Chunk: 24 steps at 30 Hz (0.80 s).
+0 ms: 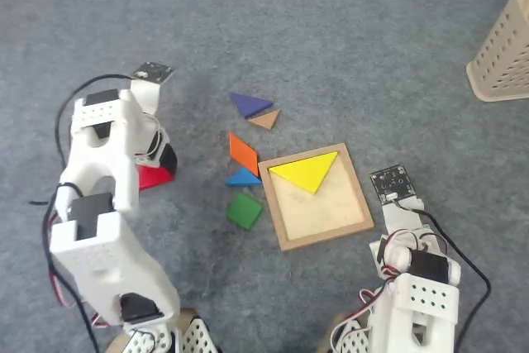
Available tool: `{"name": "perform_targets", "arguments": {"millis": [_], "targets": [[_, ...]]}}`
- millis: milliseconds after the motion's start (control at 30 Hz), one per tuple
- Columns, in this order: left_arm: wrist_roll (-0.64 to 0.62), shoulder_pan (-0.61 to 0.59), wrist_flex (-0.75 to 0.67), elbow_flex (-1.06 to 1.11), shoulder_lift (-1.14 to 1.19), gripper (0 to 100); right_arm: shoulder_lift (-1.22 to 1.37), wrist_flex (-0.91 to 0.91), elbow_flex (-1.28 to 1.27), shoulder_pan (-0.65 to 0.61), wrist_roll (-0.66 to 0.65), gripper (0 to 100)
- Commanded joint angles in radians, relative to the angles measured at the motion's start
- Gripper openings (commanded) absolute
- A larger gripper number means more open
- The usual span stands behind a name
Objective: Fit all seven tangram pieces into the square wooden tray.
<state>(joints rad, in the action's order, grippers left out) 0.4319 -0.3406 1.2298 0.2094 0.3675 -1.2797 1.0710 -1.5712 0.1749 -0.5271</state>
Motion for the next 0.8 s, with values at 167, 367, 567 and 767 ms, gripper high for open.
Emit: {"name": "perform_targets", "arguments": {"millis": [167,367,567,767], "targets": [[0.084,0.044,0.236,0.015,0.011,22,-0.019,-0.021,0.008,-0.022,-0.012,1.4],[0.23,0.218,0.245,0.087,0.011,20,-0.019,-0.021,0.008,-0.022,-0.012,1.3],[0.307,0.33,0.292,0.064,-0.006,16,-0.019,-0.021,0.008,-0.021,-0.012,1.3],[0.302,0.281,0.221,0.134,-0.253,14,-0.019,-0.021,0.008,-0.021,-0.012,1.3]]}}
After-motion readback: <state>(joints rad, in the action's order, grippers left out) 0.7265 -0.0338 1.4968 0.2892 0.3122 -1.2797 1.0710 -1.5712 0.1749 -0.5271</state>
